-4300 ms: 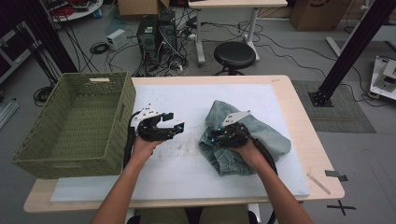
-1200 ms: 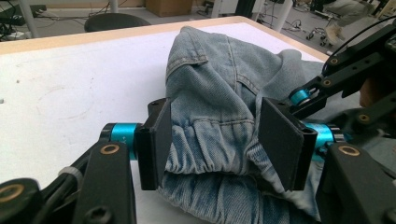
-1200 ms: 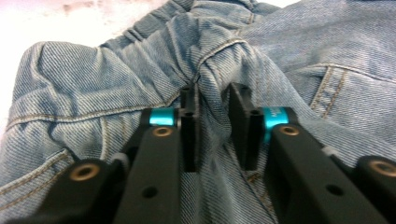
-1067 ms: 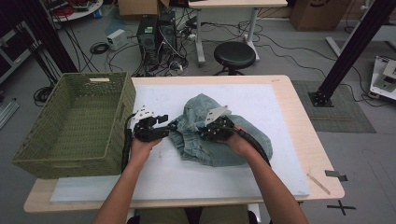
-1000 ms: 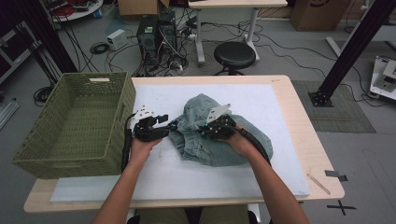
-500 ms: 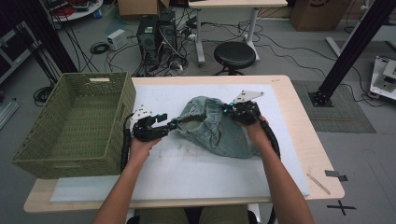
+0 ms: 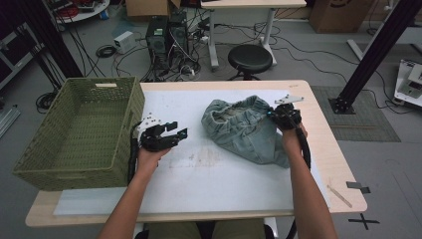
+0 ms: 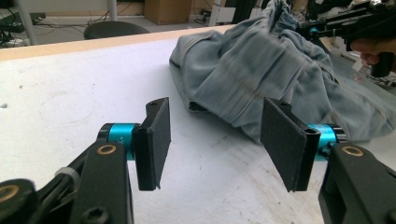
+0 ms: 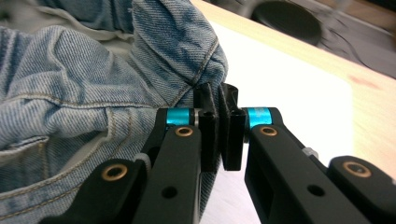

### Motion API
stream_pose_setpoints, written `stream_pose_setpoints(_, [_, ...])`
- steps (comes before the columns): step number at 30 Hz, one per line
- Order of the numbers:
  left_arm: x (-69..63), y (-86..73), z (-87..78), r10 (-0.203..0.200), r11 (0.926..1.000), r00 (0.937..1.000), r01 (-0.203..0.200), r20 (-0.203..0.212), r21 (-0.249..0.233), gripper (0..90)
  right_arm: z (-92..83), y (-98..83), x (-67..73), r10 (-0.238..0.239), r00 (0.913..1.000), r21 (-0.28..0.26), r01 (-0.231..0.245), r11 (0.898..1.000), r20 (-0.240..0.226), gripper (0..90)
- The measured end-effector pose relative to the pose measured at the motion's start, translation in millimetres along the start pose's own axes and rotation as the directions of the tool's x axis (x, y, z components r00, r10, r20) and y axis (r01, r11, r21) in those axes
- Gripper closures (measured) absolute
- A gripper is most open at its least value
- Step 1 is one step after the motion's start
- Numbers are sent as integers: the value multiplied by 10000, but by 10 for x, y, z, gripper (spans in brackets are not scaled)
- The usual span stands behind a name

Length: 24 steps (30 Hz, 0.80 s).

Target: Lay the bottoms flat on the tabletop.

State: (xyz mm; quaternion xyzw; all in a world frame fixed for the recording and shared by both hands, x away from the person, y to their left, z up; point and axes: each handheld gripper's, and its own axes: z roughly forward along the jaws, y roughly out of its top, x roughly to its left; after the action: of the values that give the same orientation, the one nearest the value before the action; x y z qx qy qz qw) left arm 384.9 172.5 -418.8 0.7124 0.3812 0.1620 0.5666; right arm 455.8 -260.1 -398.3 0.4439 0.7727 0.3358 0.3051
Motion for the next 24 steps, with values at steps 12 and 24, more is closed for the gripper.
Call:
stream_pose_setpoints(12, [-6,-30,14,13,10000,9999,-13,131,2,431,38,-285,-276,1370,9877,829,-1431,9862,758,749])
stream_pose_setpoints(24, [-22,-21,29,65,10000,9998,-64,177,-70,431,-165,104,69,805,9934,-933,-881,9917,-821,466])
